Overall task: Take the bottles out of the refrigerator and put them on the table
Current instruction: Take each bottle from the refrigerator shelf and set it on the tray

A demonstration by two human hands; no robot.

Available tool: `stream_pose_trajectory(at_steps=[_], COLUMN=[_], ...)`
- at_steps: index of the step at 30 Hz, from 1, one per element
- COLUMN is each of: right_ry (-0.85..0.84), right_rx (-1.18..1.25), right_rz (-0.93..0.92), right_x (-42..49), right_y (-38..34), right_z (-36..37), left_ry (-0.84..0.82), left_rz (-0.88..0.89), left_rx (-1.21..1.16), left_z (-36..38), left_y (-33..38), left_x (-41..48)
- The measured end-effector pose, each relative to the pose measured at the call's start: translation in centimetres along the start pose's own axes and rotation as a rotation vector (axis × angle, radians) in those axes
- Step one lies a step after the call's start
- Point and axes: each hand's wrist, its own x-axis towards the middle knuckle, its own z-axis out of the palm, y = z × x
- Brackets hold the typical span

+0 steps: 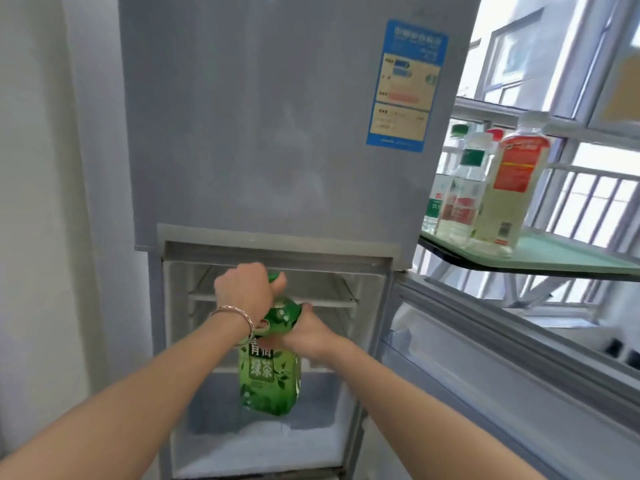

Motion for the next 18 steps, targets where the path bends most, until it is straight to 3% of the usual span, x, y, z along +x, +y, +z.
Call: stream_pose_trajectory(at_steps=[3,8,14,18], right_ry=[0.105,0.248,0.506,0.642], right_rx=[0.006,0.108,0.138,0.103], right_rz=[0.037,-0.121,-0.22,-0.246], right_x=[-3.6,-9.4,-15.4,-17.7], right_y=[-2.7,-6.7,-10.1,-9.8], right_z=[-4.3,-12.3,-22.1,-28.9], left_ry=[0.081,0.107,-0.027,-0.106], left_rz=[0.116,0.3,0.391,0.509], left_rx=[-0.164,-0.589,-0.982,-1.059], left_z=[-3.4,-8.6,-11.4,-12.6], left_y=[2.0,6.1,14.0,21.4], left_x=[0.2,0.3,-1.9,-2.5])
